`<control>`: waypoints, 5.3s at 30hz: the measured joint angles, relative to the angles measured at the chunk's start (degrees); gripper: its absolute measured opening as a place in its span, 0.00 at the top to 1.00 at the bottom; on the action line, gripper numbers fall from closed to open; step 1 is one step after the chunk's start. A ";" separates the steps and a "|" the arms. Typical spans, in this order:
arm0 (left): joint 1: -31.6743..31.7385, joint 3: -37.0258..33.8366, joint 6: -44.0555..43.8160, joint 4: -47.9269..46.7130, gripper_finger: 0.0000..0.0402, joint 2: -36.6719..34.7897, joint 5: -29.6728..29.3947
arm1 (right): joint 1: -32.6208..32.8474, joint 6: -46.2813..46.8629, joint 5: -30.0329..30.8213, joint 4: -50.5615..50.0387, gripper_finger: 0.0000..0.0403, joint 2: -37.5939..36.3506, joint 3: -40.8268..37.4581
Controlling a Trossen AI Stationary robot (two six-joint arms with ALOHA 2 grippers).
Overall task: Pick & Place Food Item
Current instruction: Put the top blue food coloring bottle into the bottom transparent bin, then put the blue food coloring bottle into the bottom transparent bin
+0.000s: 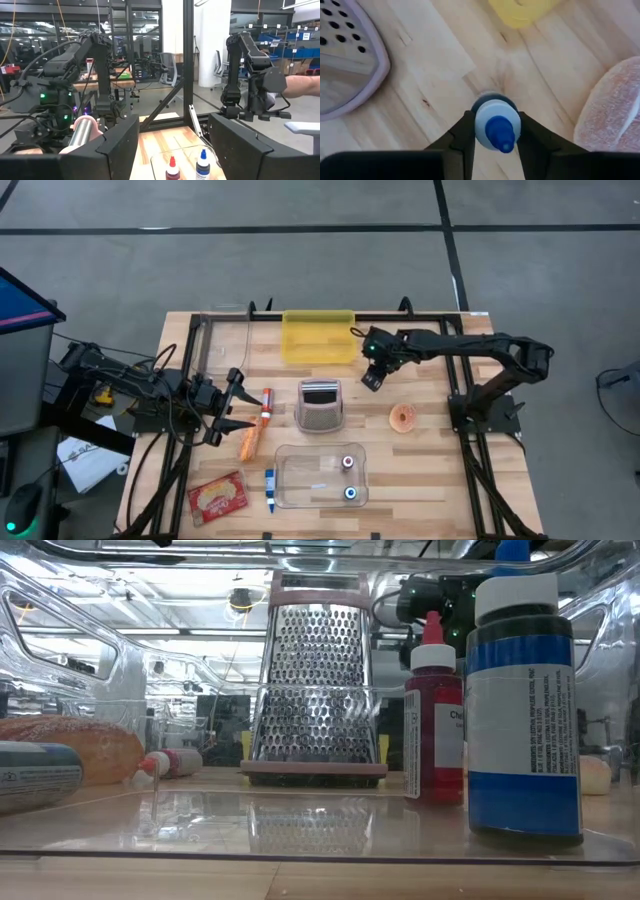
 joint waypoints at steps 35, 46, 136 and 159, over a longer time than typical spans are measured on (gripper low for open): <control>-0.52 0.02 -1.57 2.84 0.42 3.20 0.26 | 53.97 30.81 18.65 -5.54 0.75 2.13 26.09; -0.52 0.02 -1.15 3.57 0.42 3.60 0.26 | 52.27 24.18 11.01 -21.03 0.75 25.98 54.72; -0.62 -0.02 -14.18 -9.73 0.42 5.16 12.46 | 64.53 29.79 32.93 -13.50 0.59 17.59 43.30; -32.84 18.68 -27.07 -30.81 0.42 29.39 -18.12 | 70.56 31.85 43.22 -12.77 0.59 17.59 43.30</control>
